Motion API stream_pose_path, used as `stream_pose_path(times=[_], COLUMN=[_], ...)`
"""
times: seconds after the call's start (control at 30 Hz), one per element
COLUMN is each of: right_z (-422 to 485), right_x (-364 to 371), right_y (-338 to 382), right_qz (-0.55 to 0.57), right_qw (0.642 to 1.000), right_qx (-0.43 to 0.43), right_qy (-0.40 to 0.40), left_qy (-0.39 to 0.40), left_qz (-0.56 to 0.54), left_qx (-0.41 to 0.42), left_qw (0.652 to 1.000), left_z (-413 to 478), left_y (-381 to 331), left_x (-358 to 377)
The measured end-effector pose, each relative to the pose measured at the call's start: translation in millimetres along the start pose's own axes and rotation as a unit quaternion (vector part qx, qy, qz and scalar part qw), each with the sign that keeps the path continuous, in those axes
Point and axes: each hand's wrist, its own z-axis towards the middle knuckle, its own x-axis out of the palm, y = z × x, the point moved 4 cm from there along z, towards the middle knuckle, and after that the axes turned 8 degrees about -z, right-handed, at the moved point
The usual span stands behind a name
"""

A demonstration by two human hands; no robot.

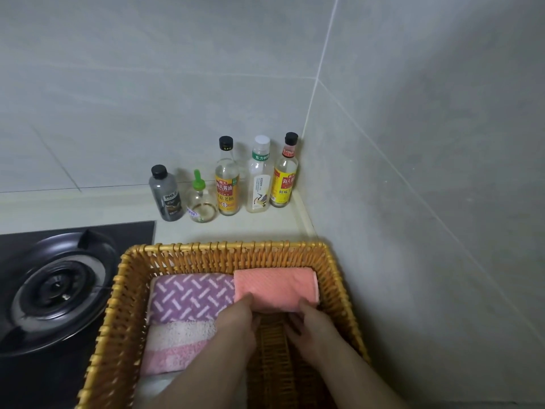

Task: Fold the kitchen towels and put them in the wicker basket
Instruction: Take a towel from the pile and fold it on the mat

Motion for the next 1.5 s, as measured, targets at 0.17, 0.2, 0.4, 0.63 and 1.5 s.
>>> stream_pose_path(times=[0.17,0.2,0.4,0.63,1.5], right_z=[-41.6,-45.8,-38.1,16.8,13.4], right_x=[-5.7,-8.6,13.0,19.8,14.2], right_y=[21.0,28.9,45.8,20.2,34.5], right_qz=[-0.490,-0.589,-0.732,-0.835,-0.668], right_qw=[0.867,0.789,0.530,0.376,0.609], right_qx=[-0.089,-0.175,-0.427,-0.397,-0.421], right_qy=[0.024,-0.007,0.012,-0.055,-0.073], left_qy=[0.026,0.030,0.056,0.065,0.147], left_qz=[0.012,0.013,0.034,0.049,0.686], left_qx=[0.002,0.004,0.001,0.010,0.523], left_qw=[1.000,0.999,0.998,0.997,0.483], left_z=[2.8,3.6,9.5,13.8,-12.5], left_y=[0.8,0.9,-1.6,-1.7,-36.8], left_x=[-7.9,-9.0,-12.3,-12.5,-5.0])
